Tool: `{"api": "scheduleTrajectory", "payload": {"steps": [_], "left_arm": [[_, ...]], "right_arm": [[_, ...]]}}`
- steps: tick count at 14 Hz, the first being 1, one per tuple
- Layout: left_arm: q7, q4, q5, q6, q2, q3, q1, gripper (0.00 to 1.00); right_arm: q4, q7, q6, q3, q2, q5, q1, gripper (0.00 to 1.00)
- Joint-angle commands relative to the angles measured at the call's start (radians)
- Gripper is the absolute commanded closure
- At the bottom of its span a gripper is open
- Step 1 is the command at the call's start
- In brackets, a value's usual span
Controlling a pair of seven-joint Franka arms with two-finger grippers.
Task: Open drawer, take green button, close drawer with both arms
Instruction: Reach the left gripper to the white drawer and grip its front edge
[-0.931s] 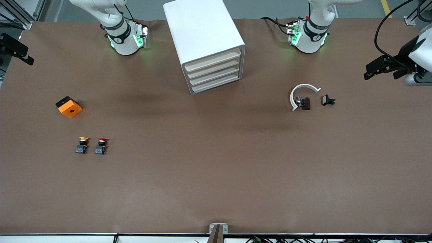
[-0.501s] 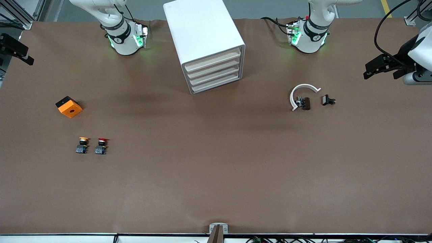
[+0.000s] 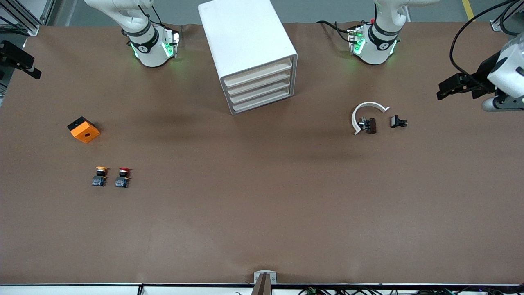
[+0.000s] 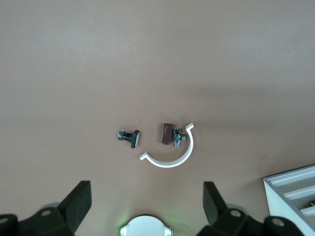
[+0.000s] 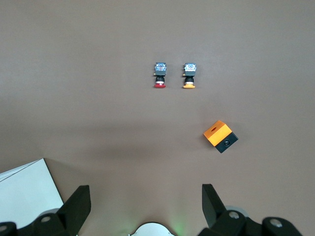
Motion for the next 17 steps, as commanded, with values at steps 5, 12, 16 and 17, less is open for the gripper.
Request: {"api": "scheduleTrajectory", "payload": {"steps": [5, 12, 16, 17], "left_arm": [[-0.025, 0.027, 0.008, 0.060, 0.201, -0.047, 0.000, 0.00], [-0.316, 0.036, 0.013, 0.232, 0.384, -0.119, -0.059, 0.00], [-0.526, 0.106, 0.000, 0.247, 0.475, -0.122, -0.109, 0.00], [-0.643, 0.134, -0.001, 0.247, 0.511, -0.122, -0.125, 0.00]], "right_arm": [[-0.003, -0.011, -0.003, 0.006, -0.008, 0.003, -0.012, 0.00], [-0.003, -0.013, -0.001, 0.006, -0.008, 0.000, -0.012, 0.00], [-0.003, -0.013, -0.003, 0.006, -0.008, -0.002, -0.012, 0.00], [-0.003, -0.013, -0.003, 0.006, -0.008, -0.002, -0.012, 0.00]]}}
